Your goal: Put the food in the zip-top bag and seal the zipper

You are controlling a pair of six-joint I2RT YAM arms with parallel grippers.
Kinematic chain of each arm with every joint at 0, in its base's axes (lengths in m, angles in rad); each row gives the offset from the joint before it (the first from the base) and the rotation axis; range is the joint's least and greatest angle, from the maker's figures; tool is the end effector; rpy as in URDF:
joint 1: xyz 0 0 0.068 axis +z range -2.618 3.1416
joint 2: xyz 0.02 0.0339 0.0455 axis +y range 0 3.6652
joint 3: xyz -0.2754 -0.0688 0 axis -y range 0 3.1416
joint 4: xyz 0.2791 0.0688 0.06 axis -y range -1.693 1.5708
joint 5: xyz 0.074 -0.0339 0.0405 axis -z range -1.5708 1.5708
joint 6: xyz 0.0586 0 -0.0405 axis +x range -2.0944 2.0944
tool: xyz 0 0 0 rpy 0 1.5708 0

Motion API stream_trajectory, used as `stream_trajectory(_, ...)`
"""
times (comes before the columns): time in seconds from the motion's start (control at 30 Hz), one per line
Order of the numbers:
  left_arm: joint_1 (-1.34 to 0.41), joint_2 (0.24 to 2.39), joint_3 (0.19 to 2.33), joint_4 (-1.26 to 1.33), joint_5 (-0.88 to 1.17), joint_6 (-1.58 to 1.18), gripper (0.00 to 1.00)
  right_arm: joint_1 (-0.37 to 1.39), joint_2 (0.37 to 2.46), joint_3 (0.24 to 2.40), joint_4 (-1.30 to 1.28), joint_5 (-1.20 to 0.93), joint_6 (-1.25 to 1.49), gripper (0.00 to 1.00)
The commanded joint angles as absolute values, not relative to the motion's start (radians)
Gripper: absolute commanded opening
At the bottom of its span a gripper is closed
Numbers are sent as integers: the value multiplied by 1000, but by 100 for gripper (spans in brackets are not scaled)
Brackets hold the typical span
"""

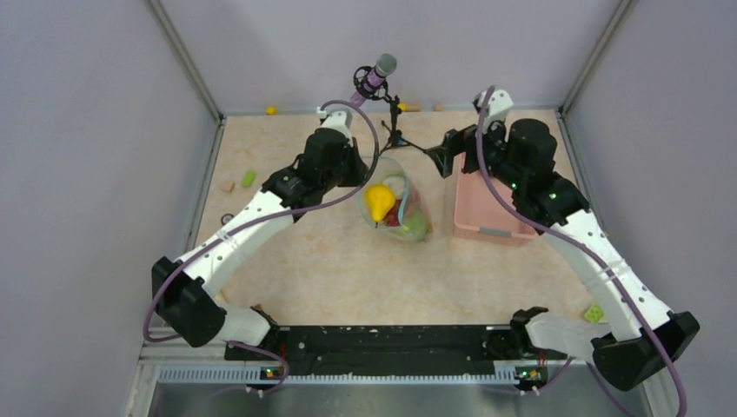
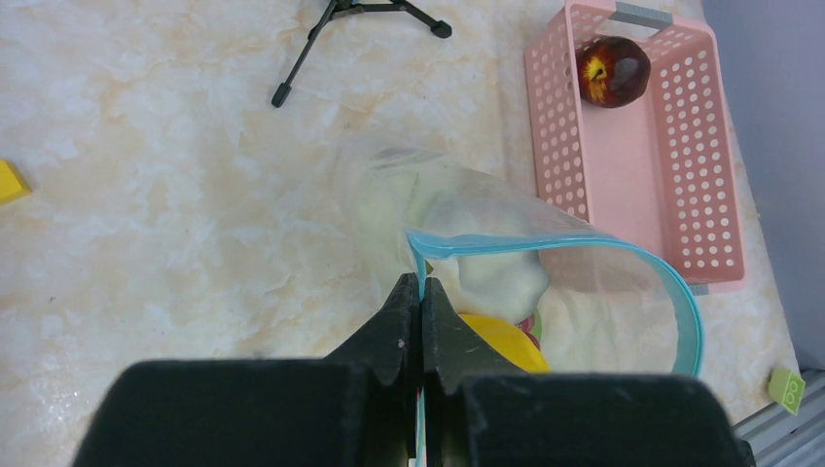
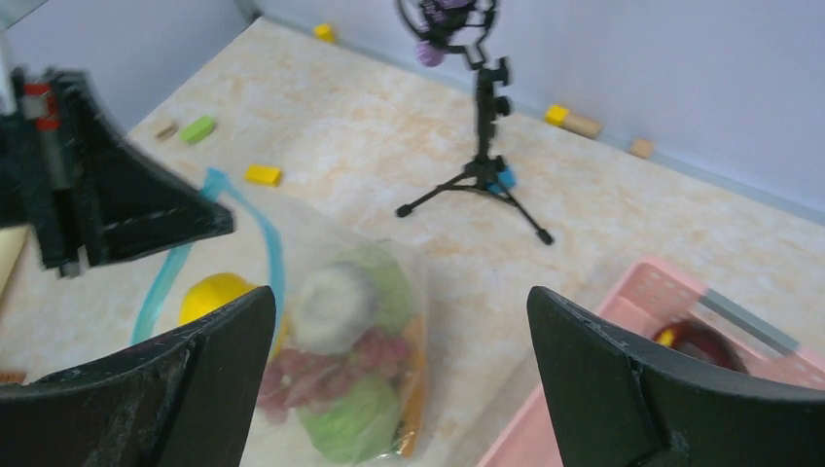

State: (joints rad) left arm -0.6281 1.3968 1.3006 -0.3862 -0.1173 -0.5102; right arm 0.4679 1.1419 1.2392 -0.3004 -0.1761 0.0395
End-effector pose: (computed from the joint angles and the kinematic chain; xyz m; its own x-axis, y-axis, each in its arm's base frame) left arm 0.3058 -0.2136 0.3563 -0.5716 -0.1843 -0.7996 0.2527 0.8875 -0.3852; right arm 0.2688 0.1474 0.4242 -0.2035 -0.0593 -0.9773 -0.5896 0.8043 0.0740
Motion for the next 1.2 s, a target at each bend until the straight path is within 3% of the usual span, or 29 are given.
stream_trajectory(0.0,-635,1339,1312,-389,-177,-564,0,398,1142,1237,-311,35,134,99)
stream_trajectory(0.23,-644,1334,1323,-390,-181,-550,0,131,1383,1310,-364,-34,142,95)
stream_trajectory(0.37,-647,1339,1326,-389,-186,-542,0,55,1573,1387,-364,-59,12,93)
stream_trajectory(0.53,-646,1359,1335,-380,-147,-536,0,11,1771,1462,-342,-154,-227,93)
stream_trajectory(0.9,-648,1384,1351,-387,-155,-525,0,11,1938,1480,-314,-77,-314,93)
stream_trajectory(1.07,-648,1399,1363,-392,-144,-528,0,11,1979,1466,-270,-82,-311,85)
stream_trajectory(1.17,-648,1401,1370,-398,-139,-532,0,11,1986,1464,-266,-111,-311,73)
